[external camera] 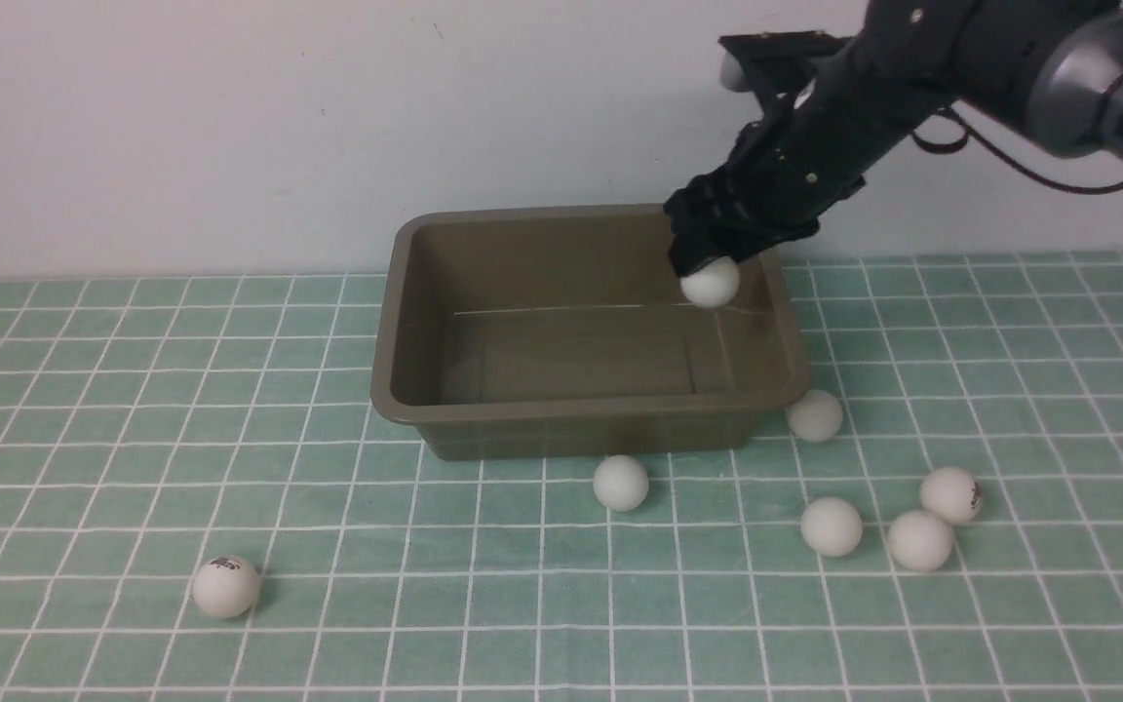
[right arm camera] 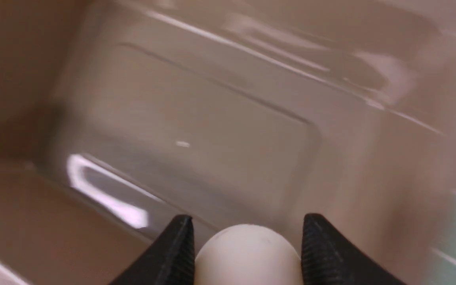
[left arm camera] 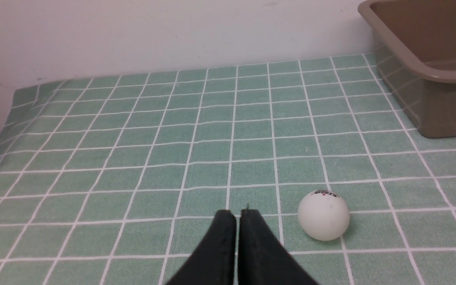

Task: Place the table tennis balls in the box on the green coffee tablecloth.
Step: 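Release the ping pong ball into the bin and lift the gripper away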

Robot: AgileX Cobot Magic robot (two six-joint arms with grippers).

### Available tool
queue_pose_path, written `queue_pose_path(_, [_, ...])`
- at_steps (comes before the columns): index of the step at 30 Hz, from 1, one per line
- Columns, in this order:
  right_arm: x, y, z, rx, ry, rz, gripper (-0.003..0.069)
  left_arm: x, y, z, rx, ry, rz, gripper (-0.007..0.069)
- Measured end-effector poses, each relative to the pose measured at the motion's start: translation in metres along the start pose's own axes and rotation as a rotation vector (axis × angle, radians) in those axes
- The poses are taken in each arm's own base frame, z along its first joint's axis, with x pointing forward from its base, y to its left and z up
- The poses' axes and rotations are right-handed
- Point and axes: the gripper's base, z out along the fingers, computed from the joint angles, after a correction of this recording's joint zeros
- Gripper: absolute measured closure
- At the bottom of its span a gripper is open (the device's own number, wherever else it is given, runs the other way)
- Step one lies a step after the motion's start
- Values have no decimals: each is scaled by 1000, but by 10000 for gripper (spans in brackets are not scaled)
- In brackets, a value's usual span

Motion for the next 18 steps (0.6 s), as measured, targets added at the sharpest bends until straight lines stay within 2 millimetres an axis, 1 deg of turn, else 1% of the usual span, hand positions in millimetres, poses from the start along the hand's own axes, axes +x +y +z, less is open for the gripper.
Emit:
queue_pose_path(1, [0, 7, 7, -7, 3, -13, 340, 0, 0, 0, 0, 0, 0, 629])
queue_pose_path(3, [3, 12, 19, -15, 20, -23, 340, 0, 0, 0, 0, -1, 0, 629])
queue_pose_path(8, [13, 15, 50, -27, 84, -44, 340, 0, 0, 0, 0, -1, 0, 629])
queue_pose_path(10, [15, 13, 57, -28, 98, -42, 330, 0, 0, 0, 0, -1, 0, 629])
queue_pose_path(13, [17, 12, 60, -24, 109, -45, 302, 0, 0, 0, 0, -1, 0, 629])
queue_pose_path(14, [17, 12, 59, -18, 112, -53, 281, 0, 0, 0, 0, -1, 0, 629])
queue_pose_path(16, [13, 12, 53, -5, 125, -75, 252, 0, 0, 0, 0, -1, 0, 629])
queue_pose_path(18, [7, 13, 41, 5, 138, -100, 244, 0, 0, 0, 0, -1, 0, 629])
